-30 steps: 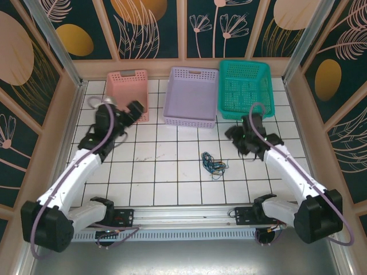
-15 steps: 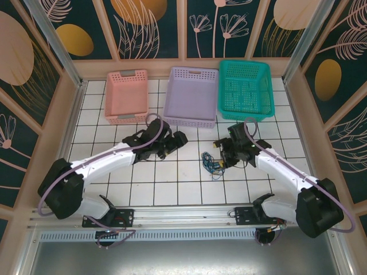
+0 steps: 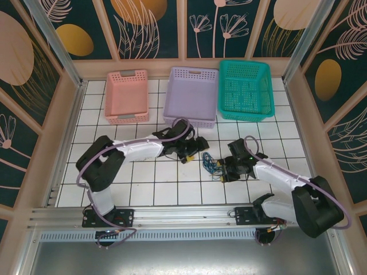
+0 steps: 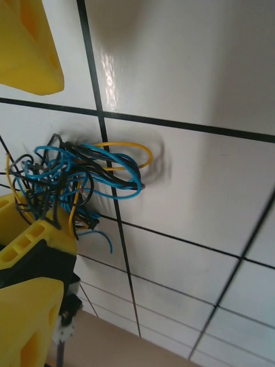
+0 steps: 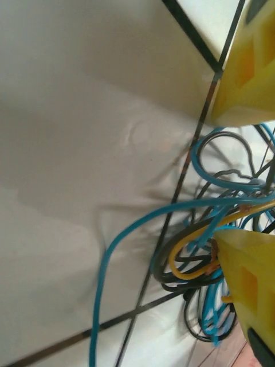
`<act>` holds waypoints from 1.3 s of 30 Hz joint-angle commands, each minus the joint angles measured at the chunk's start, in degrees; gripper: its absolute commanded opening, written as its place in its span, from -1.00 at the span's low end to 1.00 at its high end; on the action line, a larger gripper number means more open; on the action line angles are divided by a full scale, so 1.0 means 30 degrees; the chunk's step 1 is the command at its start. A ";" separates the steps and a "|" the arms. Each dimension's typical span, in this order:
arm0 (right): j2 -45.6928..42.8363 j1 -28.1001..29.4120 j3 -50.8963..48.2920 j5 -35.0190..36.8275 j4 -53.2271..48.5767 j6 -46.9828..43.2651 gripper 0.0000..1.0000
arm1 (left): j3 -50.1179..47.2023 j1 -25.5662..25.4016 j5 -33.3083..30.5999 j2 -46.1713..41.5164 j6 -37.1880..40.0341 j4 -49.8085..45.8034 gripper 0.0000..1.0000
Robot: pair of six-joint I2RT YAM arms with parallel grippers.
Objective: Untangle the cables
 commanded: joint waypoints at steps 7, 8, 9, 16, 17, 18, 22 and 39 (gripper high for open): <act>0.1185 -0.0332 -0.0065 -0.0457 0.2035 -0.0967 -1.00 | 0.1764 -0.0767 0.0615 0.2783 -0.0758 -0.1408 0.64; 0.1142 -0.0346 0.0023 -0.0409 0.1899 -0.1171 -1.00 | 0.1552 -0.0767 0.0525 0.2915 -0.0868 -0.1285 0.57; 0.1001 -0.0363 0.0163 -0.0345 0.1744 -0.1408 -1.00 | 0.1441 -0.0754 0.0473 0.3095 -0.0920 -0.1203 0.49; -0.0603 -0.0767 0.1257 0.0512 0.0627 -0.3628 -1.00 | -0.0201 -0.0629 -0.1041 0.2375 -0.1892 -0.0326 -0.78; -0.0905 -0.1028 0.1123 0.0387 0.0777 -0.3804 -1.00 | -0.0514 -0.0531 -0.1638 0.1821 -0.1951 -0.0333 -1.00; -0.1213 -0.1251 0.1032 0.0250 0.1020 -0.3909 -1.00 | -0.0883 -0.0388 -0.2242 0.1304 -0.2011 -0.0240 -1.00; -0.2135 -0.2395 0.0749 -0.0212 0.1392 -0.4624 -1.00 | -0.2667 0.0624 -0.4544 -0.1861 -0.2233 0.0279 -1.00; 0.0621 -0.2172 0.3137 -0.0389 0.0218 -1.1741 -0.47 | -0.8801 0.2067 -0.4572 -0.7849 0.0387 0.5647 -1.00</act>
